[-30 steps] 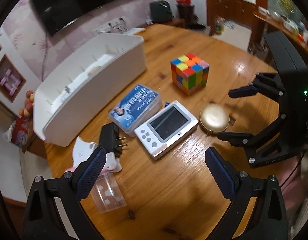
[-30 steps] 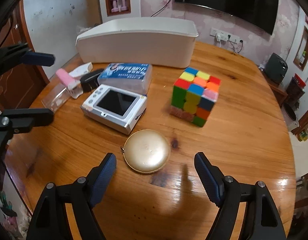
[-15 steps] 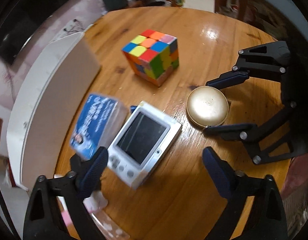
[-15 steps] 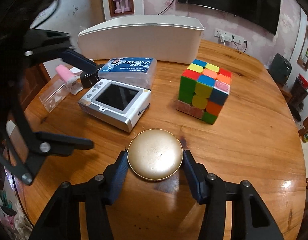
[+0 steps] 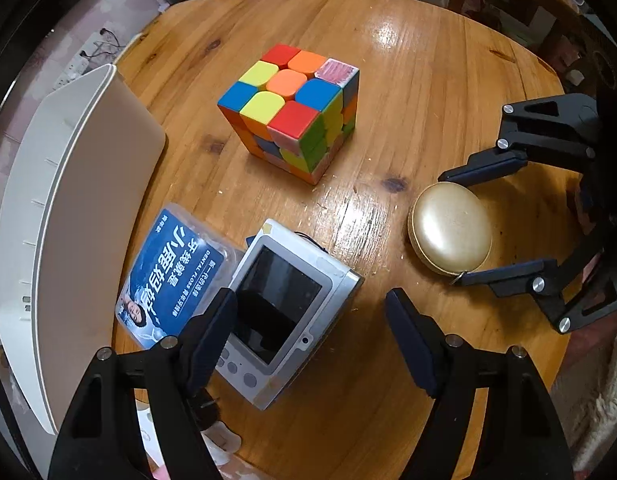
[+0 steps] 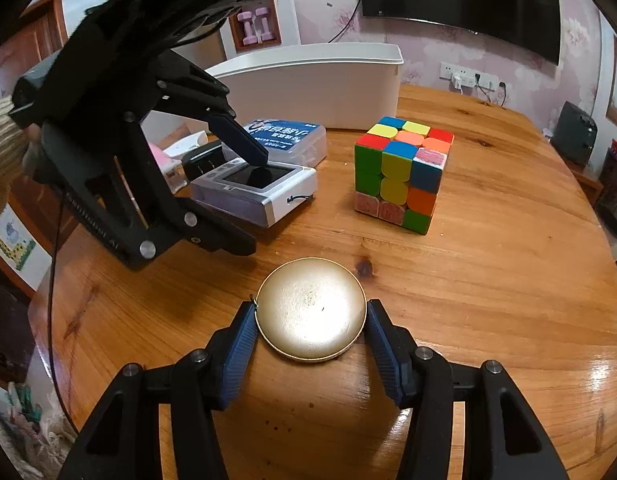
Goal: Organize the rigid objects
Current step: 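Grasp the gold round compact with the right tool while the left tool grasps the handheld device, then carry the gold compact and white handheld device over the white bin with both tools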
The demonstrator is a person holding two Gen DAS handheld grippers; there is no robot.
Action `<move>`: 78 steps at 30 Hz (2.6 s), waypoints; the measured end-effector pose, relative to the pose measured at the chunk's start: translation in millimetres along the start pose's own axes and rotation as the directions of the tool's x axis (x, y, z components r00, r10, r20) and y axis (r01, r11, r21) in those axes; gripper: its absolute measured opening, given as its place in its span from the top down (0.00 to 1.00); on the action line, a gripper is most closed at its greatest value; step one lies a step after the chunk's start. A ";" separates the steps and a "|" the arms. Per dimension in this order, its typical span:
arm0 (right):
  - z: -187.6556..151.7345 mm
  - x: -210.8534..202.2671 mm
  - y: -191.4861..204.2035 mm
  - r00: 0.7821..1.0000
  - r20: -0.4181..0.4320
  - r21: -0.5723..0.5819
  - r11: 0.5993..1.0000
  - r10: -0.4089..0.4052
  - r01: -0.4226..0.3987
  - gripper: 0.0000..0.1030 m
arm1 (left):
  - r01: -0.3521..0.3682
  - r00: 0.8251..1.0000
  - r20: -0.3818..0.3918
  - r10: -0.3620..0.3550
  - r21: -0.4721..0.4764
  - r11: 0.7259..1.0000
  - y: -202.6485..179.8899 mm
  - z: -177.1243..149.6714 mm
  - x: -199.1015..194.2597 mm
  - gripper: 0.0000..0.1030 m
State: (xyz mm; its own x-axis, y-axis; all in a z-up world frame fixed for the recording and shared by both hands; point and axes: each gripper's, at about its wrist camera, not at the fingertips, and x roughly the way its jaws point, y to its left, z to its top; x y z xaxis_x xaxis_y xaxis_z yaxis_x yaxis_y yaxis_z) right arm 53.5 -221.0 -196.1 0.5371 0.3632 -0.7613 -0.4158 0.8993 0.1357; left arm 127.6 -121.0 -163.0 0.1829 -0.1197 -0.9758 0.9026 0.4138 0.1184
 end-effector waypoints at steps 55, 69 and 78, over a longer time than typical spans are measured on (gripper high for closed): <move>0.2 -2.2 -1.5 0.997 0.005 0.010 0.997 0.074 -0.074 0.46 | -0.073 0.995 -0.087 0.050 -0.291 0.954 47.5 15.9 29.3 0.34; 15.2 -37.2 11.3 0.998 0.027 0.061 0.997 0.051 -0.053 0.47 | 0.049 0.994 0.104 0.029 -0.676 0.735 64.3 -58.2 -28.0 0.39; 79.6 -80.3 18.3 0.993 0.117 0.045 0.999 0.010 -0.016 0.47 | 0.064 0.951 0.238 0.196 -0.774 0.630 72.6 -48.1 -128.0 0.39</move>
State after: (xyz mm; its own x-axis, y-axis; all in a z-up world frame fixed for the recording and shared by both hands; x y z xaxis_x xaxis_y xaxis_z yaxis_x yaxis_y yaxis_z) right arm 61.1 -214.3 -82.0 0.6147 0.3984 -0.6807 -0.3906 0.9036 0.1761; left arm 151.0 -32.3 -38.4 0.4432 -0.2477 -0.8615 0.2792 0.9514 -0.1299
